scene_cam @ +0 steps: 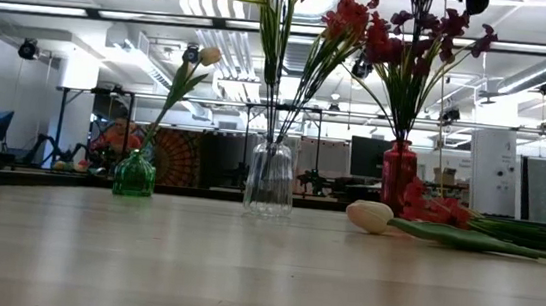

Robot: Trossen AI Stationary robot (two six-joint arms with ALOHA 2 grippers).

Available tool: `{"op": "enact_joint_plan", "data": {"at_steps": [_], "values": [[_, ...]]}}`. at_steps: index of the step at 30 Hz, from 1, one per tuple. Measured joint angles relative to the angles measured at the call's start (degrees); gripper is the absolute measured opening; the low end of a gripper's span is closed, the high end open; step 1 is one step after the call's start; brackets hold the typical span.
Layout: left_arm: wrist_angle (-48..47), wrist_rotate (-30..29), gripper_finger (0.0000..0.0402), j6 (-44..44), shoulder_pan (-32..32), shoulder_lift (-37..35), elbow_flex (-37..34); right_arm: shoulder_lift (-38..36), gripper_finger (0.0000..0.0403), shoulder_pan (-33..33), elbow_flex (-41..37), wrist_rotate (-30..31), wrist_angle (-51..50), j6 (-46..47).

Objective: Sort flowers into vase by color
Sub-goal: Put the violet flowers into the red vase

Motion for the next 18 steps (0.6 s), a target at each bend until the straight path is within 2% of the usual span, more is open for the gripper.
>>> {"op": "enact_joint_plan", "data": {"at_steps": [4, 6, 12, 15, 18], "values": [[-0.7, 0.1, 0.0142, -2.9, 4.3, -0.2, 0.0, -0.1, 0.0028, -1.3, 0.0, 0.1, 3.1, -4.5], [-2.1, 2.6, 0.0142, -5.3, 7.2, 0.0, -0.2, -0.1, 0.0028, -2.2, 0.0, 0.1, 3.7, -6.8], [-2.9, 20.7, 0.0142, -8.9, 20.3, 2.2, -0.4, -0.4, 0.0028, -4.2, 0.0, -0.7, 3.3, -7.4], [-4.1, 27.1, 0.0137, -11.3, 27.5, 3.2, 0.7, 0.1, 0.0028, -2.7, 0.0, -0.9, 2.9, -6.1], [-8.9, 33.6, 0.0128, -13.1, 33.4, 3.5, 1.7, 0.2, 0.0028, -1.1, -0.1, 2.4, 1.7, -4.5]]}}
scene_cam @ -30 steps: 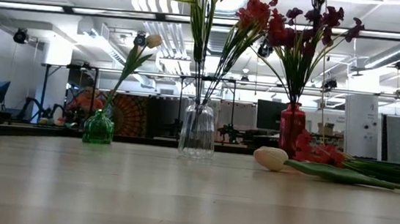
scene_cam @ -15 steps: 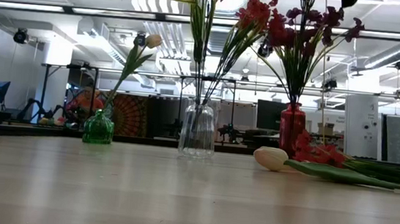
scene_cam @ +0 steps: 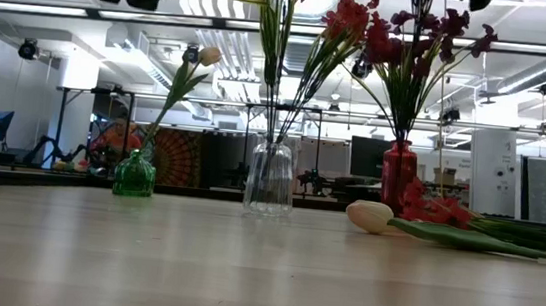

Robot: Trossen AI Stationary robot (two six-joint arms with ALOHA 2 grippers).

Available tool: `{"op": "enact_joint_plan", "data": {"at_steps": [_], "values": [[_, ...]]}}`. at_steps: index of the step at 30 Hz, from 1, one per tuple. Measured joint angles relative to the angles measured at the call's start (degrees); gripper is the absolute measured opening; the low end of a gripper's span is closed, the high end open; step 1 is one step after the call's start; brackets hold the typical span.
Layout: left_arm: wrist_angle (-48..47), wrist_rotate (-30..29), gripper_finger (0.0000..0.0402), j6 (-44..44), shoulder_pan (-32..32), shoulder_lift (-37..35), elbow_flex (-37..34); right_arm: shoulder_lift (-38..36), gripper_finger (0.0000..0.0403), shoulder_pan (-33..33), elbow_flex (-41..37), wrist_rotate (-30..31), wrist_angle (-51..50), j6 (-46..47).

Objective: Sort flowers into vase by color
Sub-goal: Put the violet flowers into the red vase

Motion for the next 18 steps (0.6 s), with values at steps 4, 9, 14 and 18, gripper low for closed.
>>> {"op": "enact_joint_plan", "data": {"at_steps": [4, 9, 14, 18], "values": [[-1.4, 4.9, 0.0114, 0.9, 4.3, -0.7, 1.0, 0.1, 0.0028, 1.0, 0.0, 7.3, -0.2, -0.7], [-1.6, 4.9, 0.0101, 3.4, 5.5, -1.5, 1.5, 0.1, 0.0028, 1.0, -0.4, 7.7, -0.9, -0.4], [-1.2, 3.6, 0.0095, 5.8, 5.5, -1.7, 1.8, 0.1, 0.0028, 1.0, -2.1, 9.8, -0.8, 0.2], [-1.1, 1.5, 0.0095, 5.7, 5.5, -1.5, 1.8, 0.2, 0.0028, 1.0, -3.7, 10.5, 1.8, -1.2]]}}
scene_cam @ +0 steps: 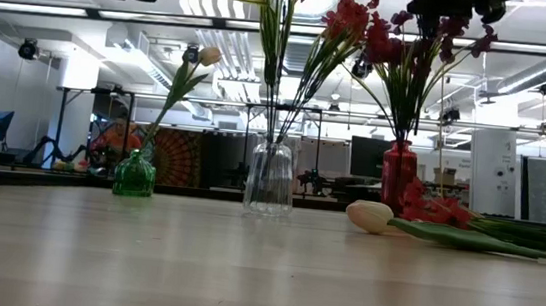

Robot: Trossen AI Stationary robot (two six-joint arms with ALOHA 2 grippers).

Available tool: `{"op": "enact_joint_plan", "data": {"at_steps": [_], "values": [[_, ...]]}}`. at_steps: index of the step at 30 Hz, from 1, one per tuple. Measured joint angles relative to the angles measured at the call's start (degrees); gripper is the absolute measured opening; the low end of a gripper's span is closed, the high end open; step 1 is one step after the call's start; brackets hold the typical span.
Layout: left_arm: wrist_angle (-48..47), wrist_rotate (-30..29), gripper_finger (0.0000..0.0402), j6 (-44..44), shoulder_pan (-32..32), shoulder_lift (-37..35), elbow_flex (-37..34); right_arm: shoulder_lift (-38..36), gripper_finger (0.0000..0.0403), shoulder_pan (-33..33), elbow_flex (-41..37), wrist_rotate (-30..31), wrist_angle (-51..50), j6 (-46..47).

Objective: Sort flowers into vase by color
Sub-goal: Put the violet flowers into the red vase

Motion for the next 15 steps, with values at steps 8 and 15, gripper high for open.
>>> {"op": "enact_joint_plan", "data": {"at_steps": [8, 15], "values": [[0.7, -3.8, 0.0095, 0.0, 0.0, 0.2, 0.0, 0.0, 0.0028, 0.0, -0.4, 1.8, 6.8, -7.3], [1.0, -4.3, 0.0095, 0.0, 0.0, 0.2, -0.1, 0.0, 0.0028, -1.2, -0.5, 1.7, 9.2, -10.7]]}}
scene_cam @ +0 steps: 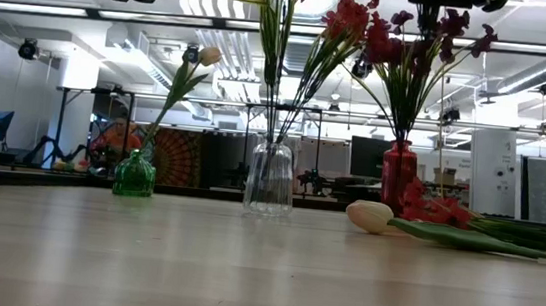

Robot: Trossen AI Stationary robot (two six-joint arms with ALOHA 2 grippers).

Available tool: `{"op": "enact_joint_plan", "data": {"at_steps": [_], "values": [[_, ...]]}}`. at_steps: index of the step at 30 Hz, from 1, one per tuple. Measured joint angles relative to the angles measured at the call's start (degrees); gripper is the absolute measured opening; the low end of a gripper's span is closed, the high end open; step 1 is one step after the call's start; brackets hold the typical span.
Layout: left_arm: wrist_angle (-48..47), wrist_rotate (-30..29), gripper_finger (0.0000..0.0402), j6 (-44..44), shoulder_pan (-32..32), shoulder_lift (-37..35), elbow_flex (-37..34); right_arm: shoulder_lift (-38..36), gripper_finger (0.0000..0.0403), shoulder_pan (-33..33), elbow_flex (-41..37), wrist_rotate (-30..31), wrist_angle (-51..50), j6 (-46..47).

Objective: Sort flowers into vase by color
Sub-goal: Put the violet flowers into the red vase

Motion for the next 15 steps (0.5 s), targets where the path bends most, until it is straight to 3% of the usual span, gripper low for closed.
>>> {"op": "enact_joint_plan", "data": {"at_steps": [15], "values": [[0.0, -0.1, 0.0095, 0.0, 0.0, 0.0, 0.0, 0.1, 0.0028, -6.9, -0.1, -3.5, 0.1, 2.3]]}}
